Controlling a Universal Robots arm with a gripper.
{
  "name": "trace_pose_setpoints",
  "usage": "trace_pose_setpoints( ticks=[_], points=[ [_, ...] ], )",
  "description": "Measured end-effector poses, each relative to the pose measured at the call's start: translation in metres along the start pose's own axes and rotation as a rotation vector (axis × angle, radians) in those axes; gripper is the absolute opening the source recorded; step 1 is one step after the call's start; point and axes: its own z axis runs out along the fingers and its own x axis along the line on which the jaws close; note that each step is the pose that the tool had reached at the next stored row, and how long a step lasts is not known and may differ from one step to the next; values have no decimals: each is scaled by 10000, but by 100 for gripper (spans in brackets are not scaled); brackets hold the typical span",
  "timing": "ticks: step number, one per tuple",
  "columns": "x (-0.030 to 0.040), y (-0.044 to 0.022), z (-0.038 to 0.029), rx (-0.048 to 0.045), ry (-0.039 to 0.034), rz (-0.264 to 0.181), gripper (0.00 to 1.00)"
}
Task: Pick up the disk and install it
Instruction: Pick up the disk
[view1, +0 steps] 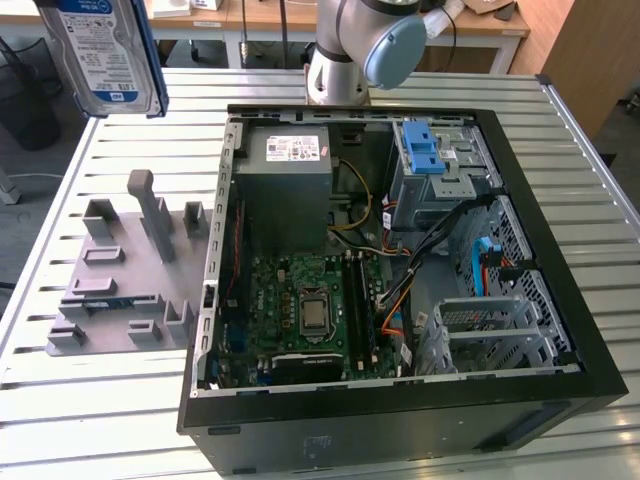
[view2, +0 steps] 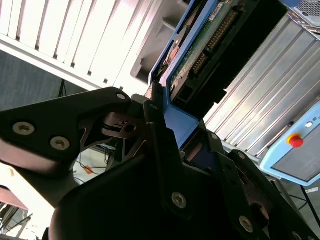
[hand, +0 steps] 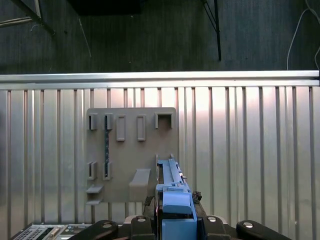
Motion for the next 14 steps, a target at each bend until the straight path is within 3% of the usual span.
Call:
trace_pose_setpoints(
  ticks=[14],
  points=[
    [-1, -60, 0, 1, 0, 0, 36]
  ],
)
